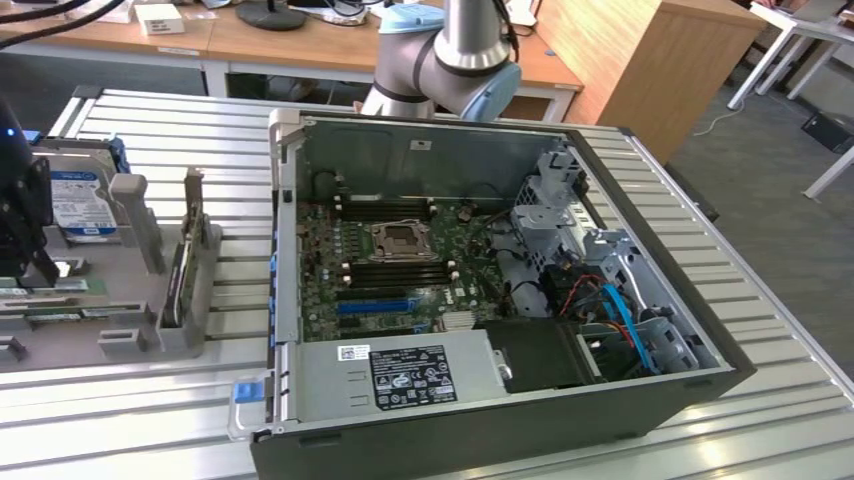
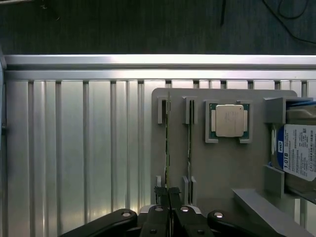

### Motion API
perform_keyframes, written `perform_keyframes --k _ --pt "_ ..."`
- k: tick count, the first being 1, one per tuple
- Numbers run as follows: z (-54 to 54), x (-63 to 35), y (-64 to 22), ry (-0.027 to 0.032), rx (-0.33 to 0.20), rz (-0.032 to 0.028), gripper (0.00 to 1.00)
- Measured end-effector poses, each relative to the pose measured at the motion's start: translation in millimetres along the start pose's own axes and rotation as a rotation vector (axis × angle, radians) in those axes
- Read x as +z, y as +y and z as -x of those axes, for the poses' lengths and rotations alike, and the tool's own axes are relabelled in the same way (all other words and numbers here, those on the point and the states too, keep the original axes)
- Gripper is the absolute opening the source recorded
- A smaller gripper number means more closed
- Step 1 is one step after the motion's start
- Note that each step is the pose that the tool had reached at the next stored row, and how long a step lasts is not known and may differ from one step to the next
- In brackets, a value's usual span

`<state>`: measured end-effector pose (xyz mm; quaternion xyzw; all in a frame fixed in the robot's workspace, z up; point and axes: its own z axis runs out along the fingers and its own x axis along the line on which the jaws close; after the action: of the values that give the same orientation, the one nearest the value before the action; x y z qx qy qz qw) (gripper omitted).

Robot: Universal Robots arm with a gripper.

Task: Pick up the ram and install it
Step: 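Pick up the ram and move it above insertion slot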

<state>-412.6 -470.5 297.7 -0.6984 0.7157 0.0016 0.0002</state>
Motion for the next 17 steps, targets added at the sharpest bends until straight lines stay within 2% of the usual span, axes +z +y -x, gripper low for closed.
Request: perform_keyframes --k 2,17 --pt "0.0 -8.6 0.0 0.0 0.0 0.0 0.12" --pt "0.1 -44.7 0.1 0.0 0.0 0.0 0.12"
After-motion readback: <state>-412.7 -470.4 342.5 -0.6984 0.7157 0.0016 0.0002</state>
